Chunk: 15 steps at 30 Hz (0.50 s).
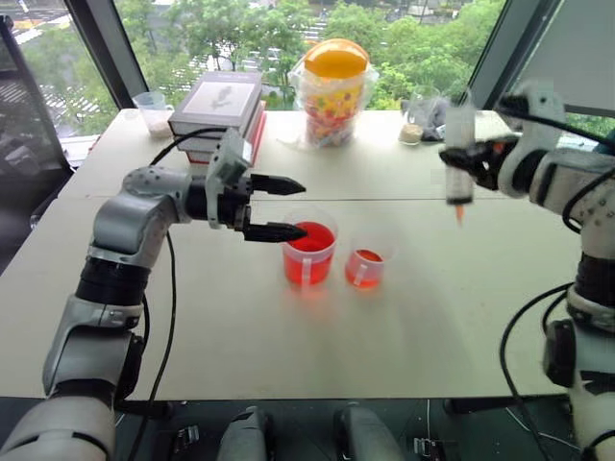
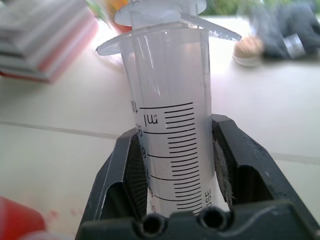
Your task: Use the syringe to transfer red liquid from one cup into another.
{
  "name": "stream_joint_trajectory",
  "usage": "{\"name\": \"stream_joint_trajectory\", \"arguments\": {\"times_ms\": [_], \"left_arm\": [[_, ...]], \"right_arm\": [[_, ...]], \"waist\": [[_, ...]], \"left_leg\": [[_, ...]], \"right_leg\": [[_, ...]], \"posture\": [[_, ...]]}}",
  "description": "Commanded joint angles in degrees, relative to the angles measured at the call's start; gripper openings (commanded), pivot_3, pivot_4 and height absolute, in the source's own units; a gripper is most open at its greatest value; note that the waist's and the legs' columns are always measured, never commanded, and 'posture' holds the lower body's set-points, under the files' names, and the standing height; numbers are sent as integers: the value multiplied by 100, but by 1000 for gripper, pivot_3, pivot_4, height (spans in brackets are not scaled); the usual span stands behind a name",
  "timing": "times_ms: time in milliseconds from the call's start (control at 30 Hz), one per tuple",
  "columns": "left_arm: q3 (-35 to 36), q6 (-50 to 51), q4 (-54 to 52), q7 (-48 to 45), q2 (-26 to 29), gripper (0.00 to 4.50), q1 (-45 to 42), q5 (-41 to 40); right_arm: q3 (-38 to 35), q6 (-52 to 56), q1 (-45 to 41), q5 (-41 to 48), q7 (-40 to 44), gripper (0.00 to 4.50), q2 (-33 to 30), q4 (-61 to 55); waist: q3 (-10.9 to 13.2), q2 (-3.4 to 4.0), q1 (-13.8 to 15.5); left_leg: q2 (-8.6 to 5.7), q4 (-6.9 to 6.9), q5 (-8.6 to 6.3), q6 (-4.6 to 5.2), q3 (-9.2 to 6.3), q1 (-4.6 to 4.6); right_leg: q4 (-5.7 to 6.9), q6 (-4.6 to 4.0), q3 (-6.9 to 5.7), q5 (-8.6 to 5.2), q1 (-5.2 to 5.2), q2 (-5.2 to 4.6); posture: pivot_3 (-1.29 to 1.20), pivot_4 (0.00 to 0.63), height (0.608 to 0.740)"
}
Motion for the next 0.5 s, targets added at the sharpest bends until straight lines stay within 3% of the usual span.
{"name": "stream_joint_trajectory", "arguments": {"times_ms": [33, 200, 500], "left_arm": [[220, -169, 222, -68, 33, 4500, -329, -1], [229, -294, 563, -173, 112, 4500, -573, 89], [365, -257, 767, -226, 380, 4500, -792, 189]], "right_arm": [[-293, -1020, 50, 468, 185, 1441, 671, -909], [-253, -1605, 378, 1143, 231, 1441, 1808, -1210], [1358, -3548, 1631, 96, 872, 1441, 2530, -983]], "waist": [[0, 0, 15], [0, 0, 35], [0, 0, 17]], "left_leg": [[0, 0, 1, -1, 0, 0], [-3, 4, 1, -2, 4, -2], [-5, 5, 1, -2, 2, -3]], "right_leg": [[2, 0, -1, 0, 0, 0], [0, 0, -5, 0, 6, -9], [-1, 0, -11, 0, 7, -10]], "posture": [[0, 150, 740], [0, 150, 740], [0, 150, 740]]}}
